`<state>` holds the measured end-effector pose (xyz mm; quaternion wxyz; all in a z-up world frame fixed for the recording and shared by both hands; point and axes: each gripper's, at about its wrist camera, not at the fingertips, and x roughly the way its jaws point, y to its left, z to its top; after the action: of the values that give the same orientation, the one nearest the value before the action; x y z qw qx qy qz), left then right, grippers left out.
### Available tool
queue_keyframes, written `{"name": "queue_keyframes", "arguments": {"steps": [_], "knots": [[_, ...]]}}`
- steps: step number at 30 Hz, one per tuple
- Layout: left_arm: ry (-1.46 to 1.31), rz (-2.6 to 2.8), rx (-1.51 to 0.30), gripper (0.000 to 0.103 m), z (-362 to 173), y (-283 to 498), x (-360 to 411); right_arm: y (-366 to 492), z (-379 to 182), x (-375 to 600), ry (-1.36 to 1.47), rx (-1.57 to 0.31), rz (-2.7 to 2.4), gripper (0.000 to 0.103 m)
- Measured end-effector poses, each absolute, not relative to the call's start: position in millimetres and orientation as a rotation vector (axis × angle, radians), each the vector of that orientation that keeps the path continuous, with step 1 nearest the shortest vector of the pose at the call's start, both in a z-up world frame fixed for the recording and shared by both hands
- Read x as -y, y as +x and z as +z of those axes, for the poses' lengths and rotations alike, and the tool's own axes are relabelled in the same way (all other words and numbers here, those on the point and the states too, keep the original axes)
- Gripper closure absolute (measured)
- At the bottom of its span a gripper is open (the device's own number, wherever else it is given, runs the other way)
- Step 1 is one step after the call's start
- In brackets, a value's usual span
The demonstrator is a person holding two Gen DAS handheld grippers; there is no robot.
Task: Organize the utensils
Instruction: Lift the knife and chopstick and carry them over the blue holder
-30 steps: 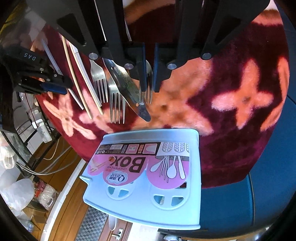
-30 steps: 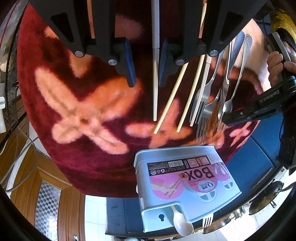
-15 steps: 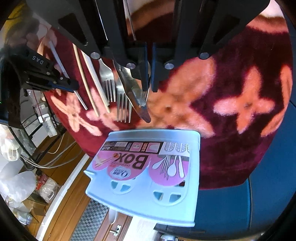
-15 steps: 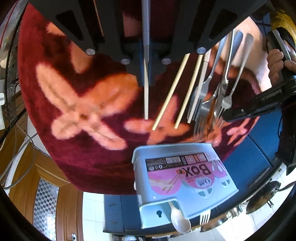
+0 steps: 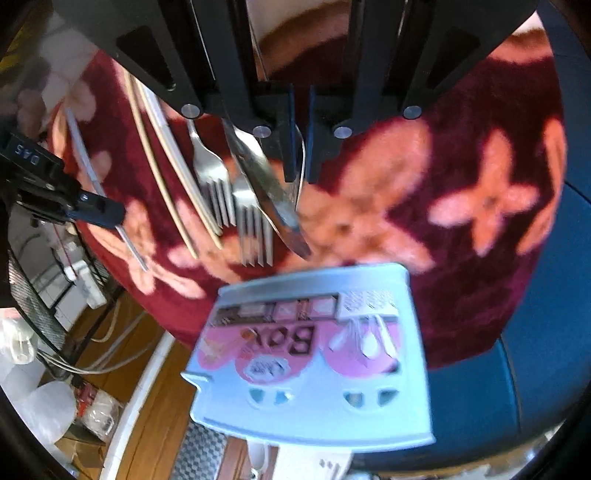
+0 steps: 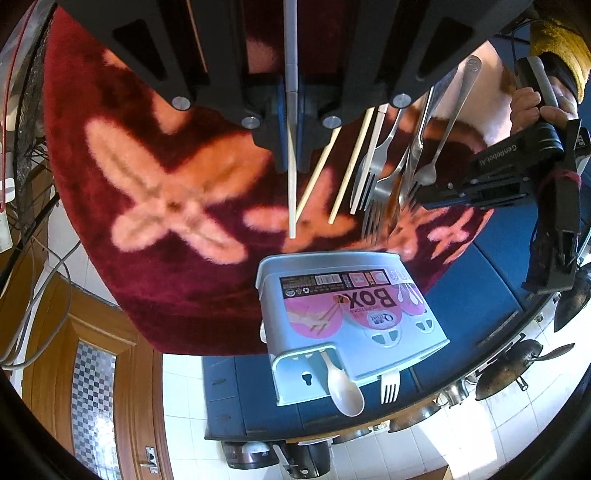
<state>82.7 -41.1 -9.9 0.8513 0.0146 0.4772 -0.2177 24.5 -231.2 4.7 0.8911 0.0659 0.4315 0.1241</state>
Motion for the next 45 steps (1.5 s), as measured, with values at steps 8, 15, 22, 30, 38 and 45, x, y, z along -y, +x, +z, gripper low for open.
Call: {"name": "queue_keyframes", "arguments": {"steps": [8,15,22,30,38,45], "knots": [[-0.015,-0.44,-0.977,0.102,-6,78,38,20,9,235,0.145,-0.868,0.268,0.097],[-0.058,-0.418,-0.857,0.103,32,73,26,13,28,241,0.186,-0.765,0.273,0.097],[-0.07,-0.373,-0.721,0.103,70,77,16,13,49,240,0.236,-0.637,0.278,0.097],[-0.096,-0.356,-0.6,0.103,119,87,3,24,65,235,0.275,-0.56,0.282,0.097],[-0.067,-0.304,-0.458,0.103,187,98,-4,27,62,236,0.279,-0.561,0.269,0.097],[-0.032,-0.241,-0.356,0.103,238,114,-6,26,59,238,0.283,-0.564,0.267,0.097]]}}
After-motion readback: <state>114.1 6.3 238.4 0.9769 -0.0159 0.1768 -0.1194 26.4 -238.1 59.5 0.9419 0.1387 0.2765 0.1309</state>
